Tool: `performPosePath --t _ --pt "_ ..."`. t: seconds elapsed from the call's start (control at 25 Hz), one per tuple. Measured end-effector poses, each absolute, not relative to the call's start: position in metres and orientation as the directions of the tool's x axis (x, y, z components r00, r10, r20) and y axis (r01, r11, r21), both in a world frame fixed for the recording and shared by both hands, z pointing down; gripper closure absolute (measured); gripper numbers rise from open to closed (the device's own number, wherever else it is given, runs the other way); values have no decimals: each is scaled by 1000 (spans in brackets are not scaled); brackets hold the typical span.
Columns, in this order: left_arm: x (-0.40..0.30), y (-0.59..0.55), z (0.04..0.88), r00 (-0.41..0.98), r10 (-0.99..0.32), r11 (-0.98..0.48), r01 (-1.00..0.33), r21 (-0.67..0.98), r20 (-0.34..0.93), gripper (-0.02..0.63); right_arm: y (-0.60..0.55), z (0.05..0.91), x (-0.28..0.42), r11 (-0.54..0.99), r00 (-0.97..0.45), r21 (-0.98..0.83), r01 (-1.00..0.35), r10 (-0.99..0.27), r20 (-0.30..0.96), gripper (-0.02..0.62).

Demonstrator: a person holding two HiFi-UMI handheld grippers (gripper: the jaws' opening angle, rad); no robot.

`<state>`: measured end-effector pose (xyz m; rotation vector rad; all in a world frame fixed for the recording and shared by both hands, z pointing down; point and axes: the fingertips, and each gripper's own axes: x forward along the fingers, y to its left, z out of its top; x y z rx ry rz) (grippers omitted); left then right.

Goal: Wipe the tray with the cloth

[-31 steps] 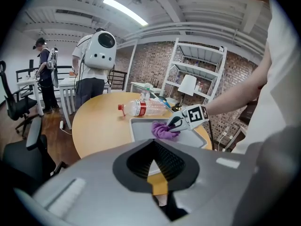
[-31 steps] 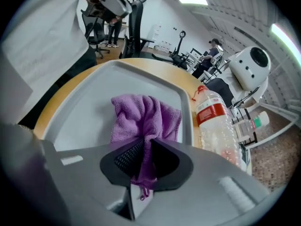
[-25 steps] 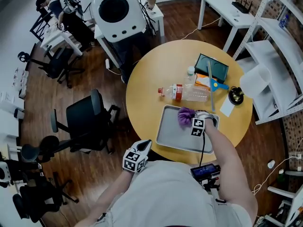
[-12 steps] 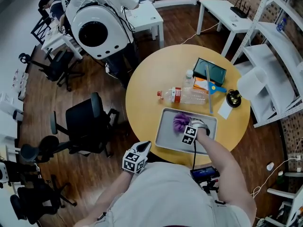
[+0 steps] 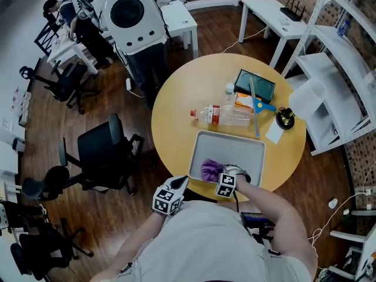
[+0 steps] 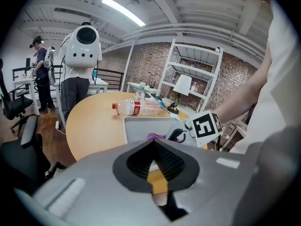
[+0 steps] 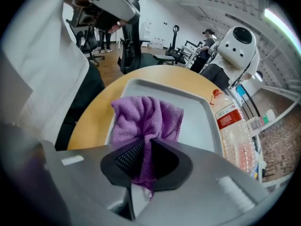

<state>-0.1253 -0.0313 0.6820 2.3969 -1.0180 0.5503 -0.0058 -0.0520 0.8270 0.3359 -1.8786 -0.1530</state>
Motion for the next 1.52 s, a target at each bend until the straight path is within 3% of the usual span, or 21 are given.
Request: performPosePath --t 0.28,0.64,1.08,1.36,1.52 --pt "-139 -30 678 620 -578 -585 -768 260 531 606 -42 830 -16 961 -365 276 0 -257 895 545" --pt "-168 -31 675 552 -628 -512 -824 243 548 606 -114 832 -26 935 -390 353 -19 -332 859 541" --pt "-188 -23 672 484 -671 -436 -870 230 562 606 -225 836 -7 907 -250 402 -128 -421 872 543" --pt "-183 -18 677 491 -666 -438 -867 238 561 606 -224 837 -9 872 -188 462 -161 -486 853 551" --pt "-172 -21 676 520 -655 -472 -848 240 548 606 -182 833 -24 904 -231 413 -108 -427 874 551"
